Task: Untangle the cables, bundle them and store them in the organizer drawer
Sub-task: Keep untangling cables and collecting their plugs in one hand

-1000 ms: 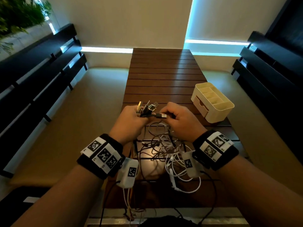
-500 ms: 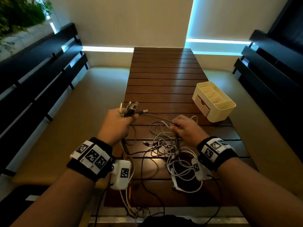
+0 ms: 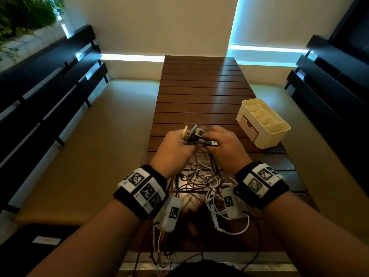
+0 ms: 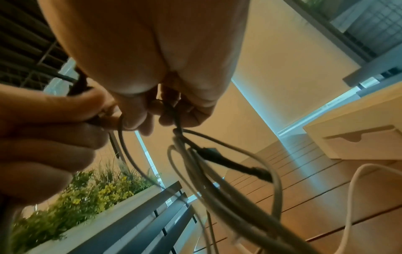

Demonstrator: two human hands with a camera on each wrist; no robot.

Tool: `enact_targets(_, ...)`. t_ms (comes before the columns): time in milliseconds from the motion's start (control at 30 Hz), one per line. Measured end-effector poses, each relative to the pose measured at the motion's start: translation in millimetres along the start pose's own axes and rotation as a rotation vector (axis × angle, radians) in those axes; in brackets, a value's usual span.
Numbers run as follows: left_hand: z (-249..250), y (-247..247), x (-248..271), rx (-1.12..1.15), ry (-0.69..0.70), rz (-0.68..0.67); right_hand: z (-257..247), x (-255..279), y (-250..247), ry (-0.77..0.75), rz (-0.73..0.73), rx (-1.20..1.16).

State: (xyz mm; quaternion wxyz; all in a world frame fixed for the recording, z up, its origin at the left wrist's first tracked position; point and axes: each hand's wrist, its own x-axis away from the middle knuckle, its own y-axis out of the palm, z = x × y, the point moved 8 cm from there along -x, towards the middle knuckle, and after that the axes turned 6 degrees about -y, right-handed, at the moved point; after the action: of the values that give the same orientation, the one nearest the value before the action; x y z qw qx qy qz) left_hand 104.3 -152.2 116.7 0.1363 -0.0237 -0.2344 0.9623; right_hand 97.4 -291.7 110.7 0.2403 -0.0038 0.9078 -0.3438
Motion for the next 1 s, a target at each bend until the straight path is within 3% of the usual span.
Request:
enact_targets(133, -3.6, 1.8, -4.3, -0.125, 0.030, -0.049, -1.3, 3.1, -5.4, 0.038, 0.027, -0.046)
enact_targets(233, -0.5, -4.7, -1.2, 0.006, 0.062, -0.010, -1.5, 9.4, -0.8, 0.064, 0.006, -0.086)
enact_targets(333, 3.4, -18.7, 3.4, 0.338, 0.035, 0.012, 25.2, 27.4, 25.4, 0.248, -0.211, -0.078)
enact_targets(433, 10.8, -42.1, 6.1, 0.603, 0.028, 0.040, 54.8, 54.2, 43.7, 0.407, -0.416, 0.085)
enact_targets(600, -21.6, -59.8, -1.3, 0.386, -0.074, 0.072, 44.7, 50.2, 28.3, 0.397, -0.222, -0.130)
enact_targets(667, -44.0, -58.4, 0.6, 0.258, -0.182, 0.088, 37.5, 38.8, 6.8, 0.336, -0.053, -0.126)
enact_targets(767, -58.3, -68.3, 10.7, 0.323, -0.241, 0.231, 27.3, 24.2, -20.7, 0.188, 0.132, -0.038)
enact_targets(867, -43.2, -73.7, 17.2, 0.423, -0.149, 0.329, 28.1, 20.5, -19.1, 0.165, 0.108, 0.016)
enact_targets(1000, -12.1, -49.5, 17.1, 0.210, -0.010, 0.191, 9.3, 18.2, -3.6, 0.116, 0.060, 0.005)
